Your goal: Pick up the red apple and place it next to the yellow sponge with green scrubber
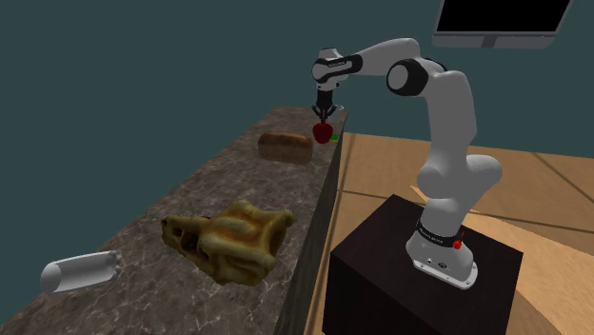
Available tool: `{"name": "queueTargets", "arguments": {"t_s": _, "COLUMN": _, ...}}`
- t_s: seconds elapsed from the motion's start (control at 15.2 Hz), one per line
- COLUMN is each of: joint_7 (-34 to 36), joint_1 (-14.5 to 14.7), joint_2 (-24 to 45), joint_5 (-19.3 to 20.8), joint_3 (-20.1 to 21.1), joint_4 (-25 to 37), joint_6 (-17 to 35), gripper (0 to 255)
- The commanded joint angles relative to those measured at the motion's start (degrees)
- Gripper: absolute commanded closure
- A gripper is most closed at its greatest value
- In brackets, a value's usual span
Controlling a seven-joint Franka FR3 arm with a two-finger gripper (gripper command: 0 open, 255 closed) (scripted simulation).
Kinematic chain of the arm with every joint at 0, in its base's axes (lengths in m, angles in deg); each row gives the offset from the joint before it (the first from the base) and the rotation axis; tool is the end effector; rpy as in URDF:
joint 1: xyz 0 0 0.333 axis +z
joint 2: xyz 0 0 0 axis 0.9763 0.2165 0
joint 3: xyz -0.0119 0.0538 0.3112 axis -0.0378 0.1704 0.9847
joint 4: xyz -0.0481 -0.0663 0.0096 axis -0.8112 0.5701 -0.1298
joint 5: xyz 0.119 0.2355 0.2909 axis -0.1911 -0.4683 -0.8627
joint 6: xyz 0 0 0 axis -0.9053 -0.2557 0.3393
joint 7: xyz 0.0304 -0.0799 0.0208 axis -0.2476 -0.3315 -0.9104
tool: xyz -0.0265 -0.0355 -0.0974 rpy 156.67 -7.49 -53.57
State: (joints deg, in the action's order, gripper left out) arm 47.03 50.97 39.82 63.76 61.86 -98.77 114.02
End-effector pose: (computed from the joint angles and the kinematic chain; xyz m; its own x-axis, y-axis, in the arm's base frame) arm 0.6781 -0.1981 0.4410 0.7288 -0.6847 0.0001 -0.6847 -0.7288 -0.0058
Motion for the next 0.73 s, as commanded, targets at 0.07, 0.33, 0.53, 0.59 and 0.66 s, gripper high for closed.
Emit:
{"name": "queueTargets", "arguments": {"t_s": 0.07, "joint_7": 0.01, "joint_1": -0.15, "joint_2": 0.30, "joint_5": 0.09, "joint_3": -0.08, "joint_4": -1.81, "joint_6": 2.13, "gripper": 255}}
{"name": "queueTargets", "arguments": {"t_s": 0.33, "joint_7": 0.09, "joint_1": -0.20, "joint_2": 0.58, "joint_5": 0.19, "joint_3": -0.14, "joint_4": -3.12, "joint_6": 3.71, "gripper": 255}}
{"name": "queueTargets", "arguments": {"t_s": 0.53, "joint_7": 0.09, "joint_1": -0.20, "joint_2": 0.58, "joint_5": 0.19, "joint_3": -0.14, "joint_4": -3.11, "joint_6": 3.70, "gripper": 255}}
{"name": "queueTargets", "arguments": {"t_s": 0.59, "joint_7": 0.09, "joint_1": -0.20, "joint_2": 0.58, "joint_5": 0.19, "joint_3": -0.14, "joint_4": -3.11, "joint_6": 3.70, "gripper": 255}}
{"name": "queueTargets", "arguments": {"t_s": 0.66, "joint_7": 0.09, "joint_1": -0.20, "joint_2": 0.58, "joint_5": 0.19, "joint_3": -0.14, "joint_4": -3.11, "joint_6": 3.70, "gripper": 255}}
